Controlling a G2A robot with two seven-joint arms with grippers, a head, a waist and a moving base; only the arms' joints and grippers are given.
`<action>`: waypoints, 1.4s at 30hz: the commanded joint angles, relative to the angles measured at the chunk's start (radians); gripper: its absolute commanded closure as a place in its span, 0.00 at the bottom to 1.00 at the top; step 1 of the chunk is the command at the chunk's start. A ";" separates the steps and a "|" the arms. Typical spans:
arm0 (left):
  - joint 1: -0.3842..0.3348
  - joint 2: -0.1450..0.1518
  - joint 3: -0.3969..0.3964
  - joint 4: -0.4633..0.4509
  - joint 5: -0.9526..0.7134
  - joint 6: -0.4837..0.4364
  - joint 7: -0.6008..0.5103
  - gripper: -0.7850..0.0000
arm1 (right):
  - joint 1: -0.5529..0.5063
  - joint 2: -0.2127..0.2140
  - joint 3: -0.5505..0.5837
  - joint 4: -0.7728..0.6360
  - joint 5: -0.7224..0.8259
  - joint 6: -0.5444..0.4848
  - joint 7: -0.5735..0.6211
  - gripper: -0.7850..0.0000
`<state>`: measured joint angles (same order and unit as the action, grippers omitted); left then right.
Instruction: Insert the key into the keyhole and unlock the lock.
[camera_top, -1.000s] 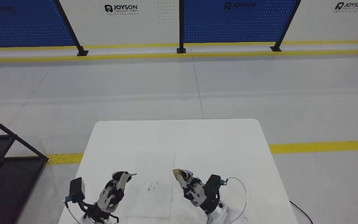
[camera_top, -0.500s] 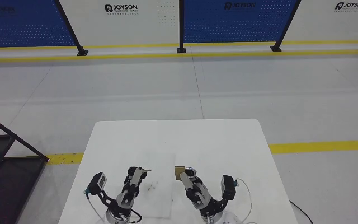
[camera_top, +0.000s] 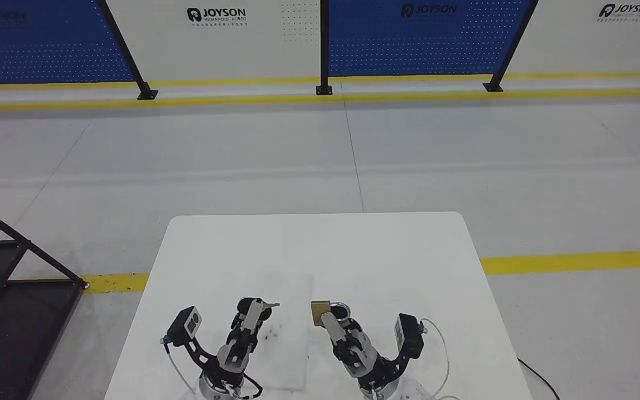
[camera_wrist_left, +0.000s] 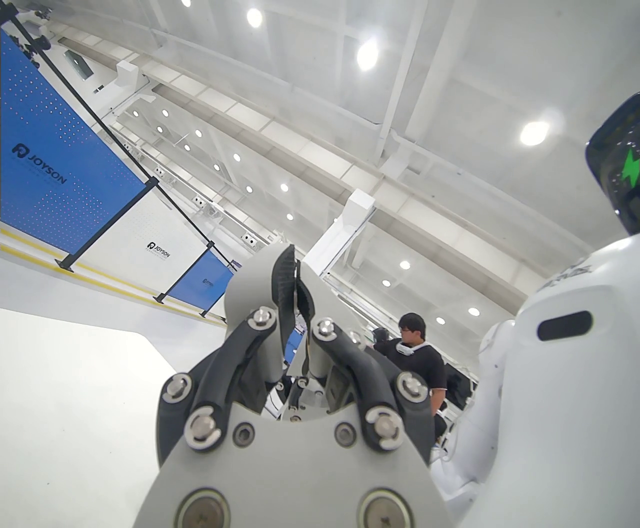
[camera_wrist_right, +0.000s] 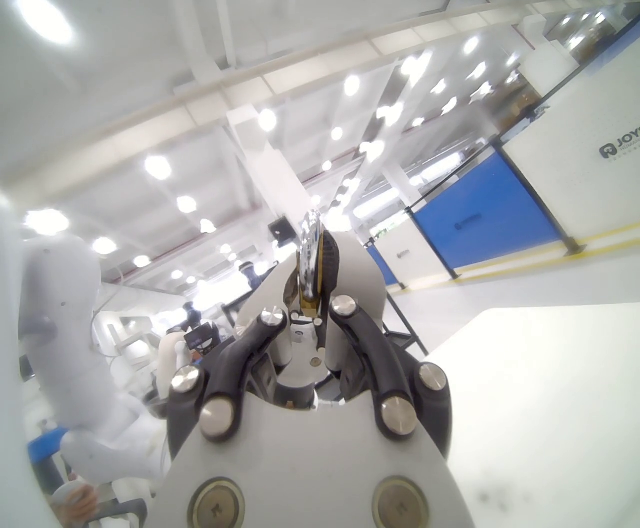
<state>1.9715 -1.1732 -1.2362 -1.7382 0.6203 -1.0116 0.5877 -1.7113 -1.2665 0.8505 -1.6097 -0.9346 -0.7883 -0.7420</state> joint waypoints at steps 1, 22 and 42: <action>-0.007 -0.003 0.013 -0.010 -0.015 0.020 -0.008 1.00 | 0.000 -0.001 -0.004 -0.004 0.029 -0.001 0.013 1.00; -0.082 -0.054 0.166 0.026 0.001 0.048 0.025 1.00 | 0.023 -0.026 -0.044 0.018 0.097 -0.002 -0.038 1.00; -0.093 -0.070 0.169 0.038 0.016 0.055 0.026 1.00 | 0.023 -0.026 -0.044 0.018 0.097 -0.002 -0.038 1.00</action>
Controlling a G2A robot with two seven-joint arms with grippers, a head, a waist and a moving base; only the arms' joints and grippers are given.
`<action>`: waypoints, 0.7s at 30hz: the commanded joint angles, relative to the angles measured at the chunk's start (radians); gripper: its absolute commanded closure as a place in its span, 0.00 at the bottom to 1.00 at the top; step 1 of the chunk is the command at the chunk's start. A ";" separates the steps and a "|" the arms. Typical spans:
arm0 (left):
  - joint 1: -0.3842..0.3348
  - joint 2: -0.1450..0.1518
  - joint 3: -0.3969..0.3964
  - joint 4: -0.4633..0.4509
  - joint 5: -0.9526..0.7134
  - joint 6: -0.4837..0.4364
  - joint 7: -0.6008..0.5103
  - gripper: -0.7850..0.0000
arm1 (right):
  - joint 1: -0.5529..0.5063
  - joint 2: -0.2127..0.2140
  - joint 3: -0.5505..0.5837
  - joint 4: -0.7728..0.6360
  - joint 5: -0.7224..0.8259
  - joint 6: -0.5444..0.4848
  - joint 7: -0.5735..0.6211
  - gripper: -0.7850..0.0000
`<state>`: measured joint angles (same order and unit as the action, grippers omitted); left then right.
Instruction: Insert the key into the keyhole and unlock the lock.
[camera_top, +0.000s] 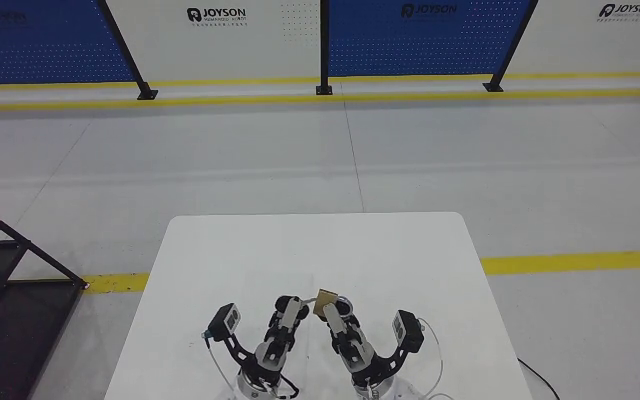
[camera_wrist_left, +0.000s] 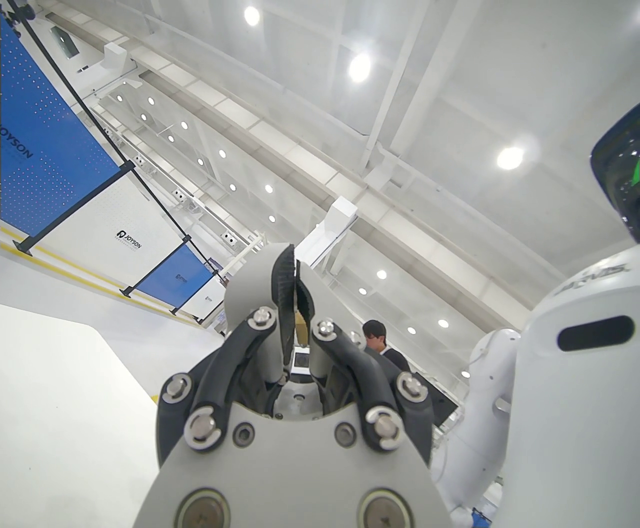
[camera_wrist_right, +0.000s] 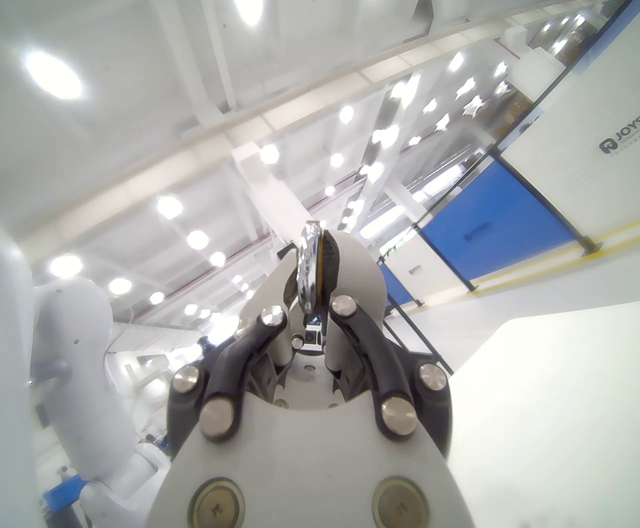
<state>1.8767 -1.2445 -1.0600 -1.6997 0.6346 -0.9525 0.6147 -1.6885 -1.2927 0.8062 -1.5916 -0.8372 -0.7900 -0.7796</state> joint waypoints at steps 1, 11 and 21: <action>0.005 0.002 -0.016 -0.003 0.000 -0.011 -0.002 1.00 | 0.000 0.000 0.000 0.000 0.000 0.000 0.000 1.00; 0.056 0.050 -0.099 -0.062 -0.102 -0.060 -0.202 1.00 | 0.000 0.000 0.000 0.000 0.000 0.000 0.000 1.00; 0.067 0.084 -0.147 -0.089 -0.188 -0.060 -0.344 1.00 | 0.000 0.000 0.000 0.000 0.000 0.000 0.000 1.00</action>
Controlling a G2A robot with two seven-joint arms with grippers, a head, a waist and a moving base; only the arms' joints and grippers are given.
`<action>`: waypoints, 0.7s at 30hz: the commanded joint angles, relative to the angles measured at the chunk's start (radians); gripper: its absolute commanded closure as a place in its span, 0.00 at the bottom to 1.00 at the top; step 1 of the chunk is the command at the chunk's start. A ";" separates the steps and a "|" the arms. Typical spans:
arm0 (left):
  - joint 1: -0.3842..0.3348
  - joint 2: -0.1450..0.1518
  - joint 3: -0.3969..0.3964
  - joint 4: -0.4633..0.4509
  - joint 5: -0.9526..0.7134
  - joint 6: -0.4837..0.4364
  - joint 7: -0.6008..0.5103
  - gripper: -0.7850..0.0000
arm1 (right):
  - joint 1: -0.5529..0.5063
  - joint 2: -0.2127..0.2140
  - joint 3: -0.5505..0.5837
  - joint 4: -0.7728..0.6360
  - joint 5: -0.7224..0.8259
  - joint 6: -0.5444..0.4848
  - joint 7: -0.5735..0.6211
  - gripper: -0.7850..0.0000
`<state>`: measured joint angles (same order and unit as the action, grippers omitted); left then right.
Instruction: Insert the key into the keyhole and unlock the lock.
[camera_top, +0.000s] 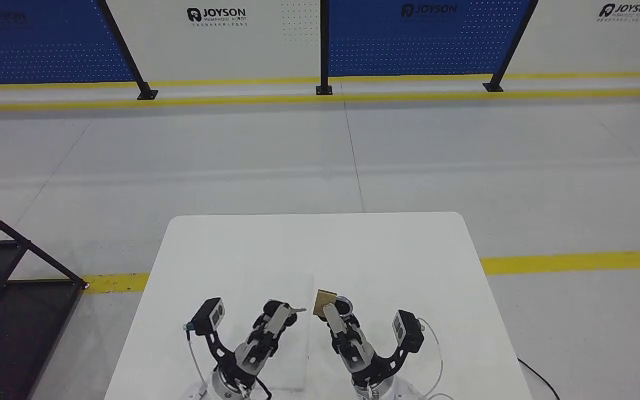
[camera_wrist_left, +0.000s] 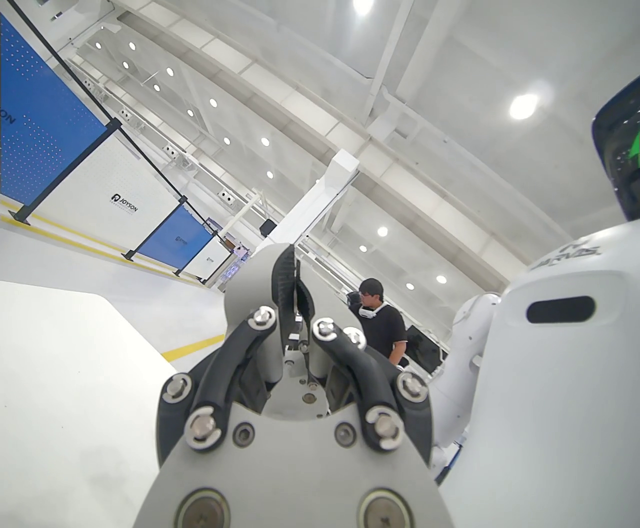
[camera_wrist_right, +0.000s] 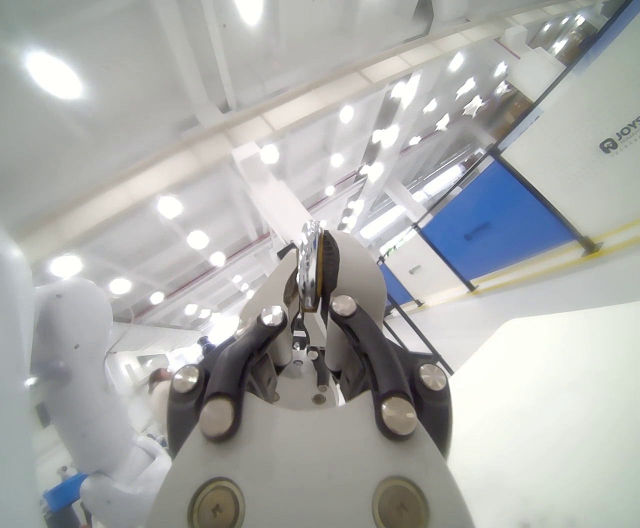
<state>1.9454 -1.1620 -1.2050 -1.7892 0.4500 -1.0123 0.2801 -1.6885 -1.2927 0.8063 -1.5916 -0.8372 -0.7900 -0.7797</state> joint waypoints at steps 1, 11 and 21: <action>-0.004 0.003 -0.003 0.000 -0.009 0.000 -0.018 1.00 | 0.000 0.000 0.000 0.000 0.000 0.000 0.000 1.00; -0.029 0.016 -0.031 -0.031 -0.049 0.009 -0.130 1.00 | 0.000 0.000 0.000 0.000 0.000 0.000 0.000 1.00; -0.042 0.025 -0.059 -0.070 -0.076 0.086 -0.216 1.00 | 0.000 0.000 0.000 0.000 0.000 0.000 0.000 1.00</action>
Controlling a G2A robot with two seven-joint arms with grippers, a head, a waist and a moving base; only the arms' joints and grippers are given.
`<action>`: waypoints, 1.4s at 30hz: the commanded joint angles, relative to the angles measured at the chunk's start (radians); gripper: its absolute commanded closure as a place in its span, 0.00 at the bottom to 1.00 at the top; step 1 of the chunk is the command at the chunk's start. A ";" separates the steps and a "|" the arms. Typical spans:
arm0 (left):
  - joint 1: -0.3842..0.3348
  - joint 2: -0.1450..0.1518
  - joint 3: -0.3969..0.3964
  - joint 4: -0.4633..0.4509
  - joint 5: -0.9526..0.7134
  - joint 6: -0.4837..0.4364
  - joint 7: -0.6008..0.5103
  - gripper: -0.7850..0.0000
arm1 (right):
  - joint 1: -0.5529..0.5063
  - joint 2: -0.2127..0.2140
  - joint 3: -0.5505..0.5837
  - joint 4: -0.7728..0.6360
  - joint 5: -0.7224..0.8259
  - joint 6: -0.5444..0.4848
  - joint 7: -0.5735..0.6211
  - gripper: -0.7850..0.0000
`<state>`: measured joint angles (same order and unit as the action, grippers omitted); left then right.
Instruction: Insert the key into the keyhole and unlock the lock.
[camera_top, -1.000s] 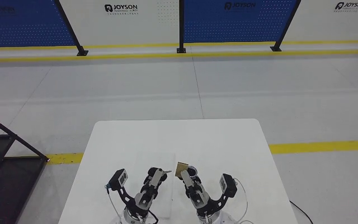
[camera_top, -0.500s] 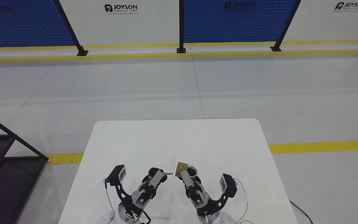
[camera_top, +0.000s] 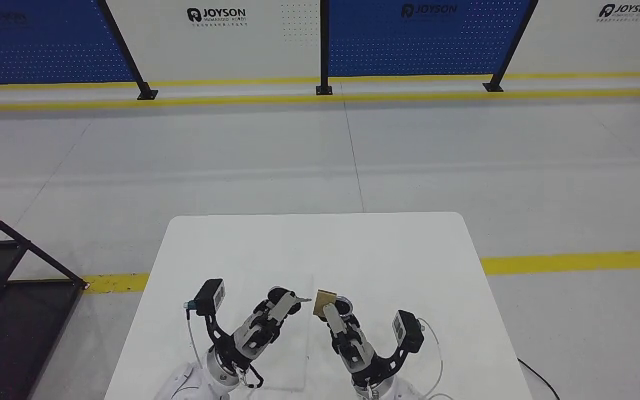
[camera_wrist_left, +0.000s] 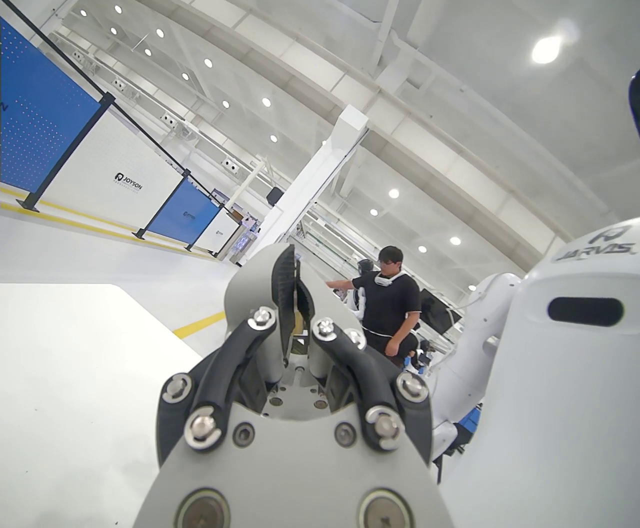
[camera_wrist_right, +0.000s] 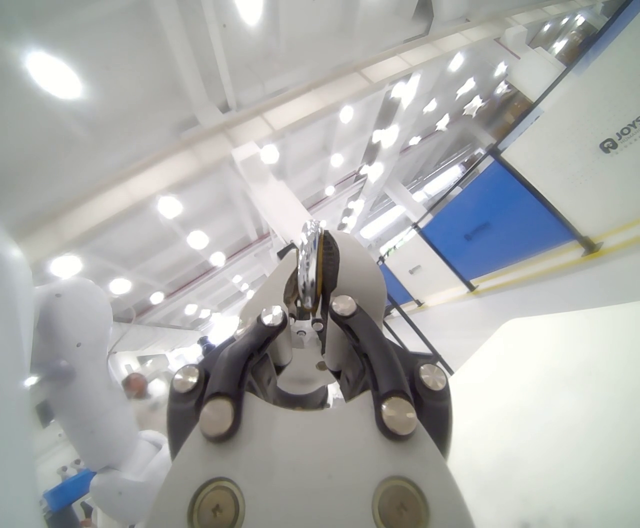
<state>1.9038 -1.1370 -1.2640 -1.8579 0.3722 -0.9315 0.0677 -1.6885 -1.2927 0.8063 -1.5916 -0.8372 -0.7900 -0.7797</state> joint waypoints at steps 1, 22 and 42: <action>-0.002 0.000 0.000 -0.003 0.004 0.008 -0.006 1.00 | 0.000 0.000 0.000 0.000 0.000 0.000 0.000 1.00; 0.010 0.006 -0.019 -0.007 0.006 -0.007 -0.040 1.00 | 0.000 0.000 0.000 0.000 0.000 0.000 0.000 1.00; -0.012 -0.001 0.009 0.001 0.041 0.028 -0.021 1.00 | 0.000 0.000 0.000 0.000 0.000 0.000 0.000 1.00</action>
<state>1.8918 -1.1382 -1.2559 -1.8570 0.4132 -0.9044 0.0467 -1.6885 -1.2927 0.8063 -1.5916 -0.8372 -0.7899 -0.7797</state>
